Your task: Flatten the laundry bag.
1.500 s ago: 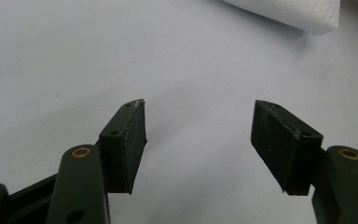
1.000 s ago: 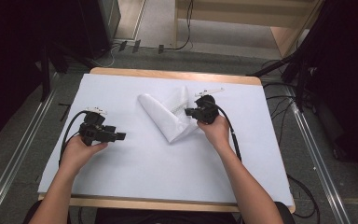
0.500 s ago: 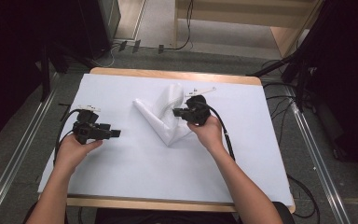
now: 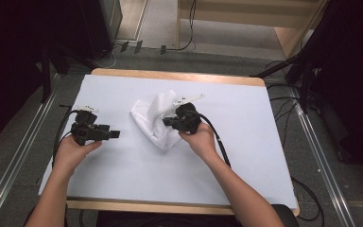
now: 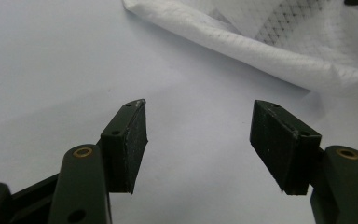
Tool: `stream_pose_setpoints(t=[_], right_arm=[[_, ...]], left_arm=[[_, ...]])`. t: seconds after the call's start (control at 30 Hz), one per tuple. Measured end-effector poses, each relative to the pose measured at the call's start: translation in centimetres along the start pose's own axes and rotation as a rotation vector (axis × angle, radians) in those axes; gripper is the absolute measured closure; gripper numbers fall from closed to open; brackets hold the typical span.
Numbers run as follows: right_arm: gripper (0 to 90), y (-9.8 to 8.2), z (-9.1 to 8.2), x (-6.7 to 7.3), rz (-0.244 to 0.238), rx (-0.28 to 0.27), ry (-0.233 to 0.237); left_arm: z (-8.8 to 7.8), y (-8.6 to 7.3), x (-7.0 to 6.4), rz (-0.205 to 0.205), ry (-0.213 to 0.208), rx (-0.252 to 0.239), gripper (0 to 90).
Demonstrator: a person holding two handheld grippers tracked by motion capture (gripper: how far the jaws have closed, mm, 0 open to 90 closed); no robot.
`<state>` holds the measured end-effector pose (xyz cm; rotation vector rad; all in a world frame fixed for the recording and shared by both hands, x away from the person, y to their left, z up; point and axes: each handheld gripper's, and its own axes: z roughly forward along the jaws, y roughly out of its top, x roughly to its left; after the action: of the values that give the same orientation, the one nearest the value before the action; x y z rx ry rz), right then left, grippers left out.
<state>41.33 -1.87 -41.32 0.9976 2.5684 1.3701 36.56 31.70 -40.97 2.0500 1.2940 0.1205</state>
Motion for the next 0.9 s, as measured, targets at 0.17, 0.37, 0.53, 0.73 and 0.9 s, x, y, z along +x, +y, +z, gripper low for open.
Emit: stream_pose_setpoints(t=[0.17,0.37,0.53,0.73,0.9], right_arm=[[90.0,-0.2,0.7,0.8,-0.011,0.016,0.020],[90.0,-0.5,1.6,1.6,-0.016,0.031,0.045],[89.6,-0.6,2.1,2.2,-0.028,0.040,0.074],[84.9,-0.7,2.5,2.7,-0.029,0.052,0.099],[75.3,0.0,1.4,2.9,-0.028,0.016,0.116]], left_arm=[[-0.2,0.0,0.2,-0.008,0.001,-0.005,37.3],[-0.3,0.0,0.3,-0.013,0.002,-0.011,37.5],[-0.5,0.0,0.5,-0.018,0.005,-0.014,37.6],[-0.7,-0.1,0.7,-0.027,0.008,-0.020,37.6],[-0.8,-0.1,1.0,-0.032,0.010,-0.021,37.6]])
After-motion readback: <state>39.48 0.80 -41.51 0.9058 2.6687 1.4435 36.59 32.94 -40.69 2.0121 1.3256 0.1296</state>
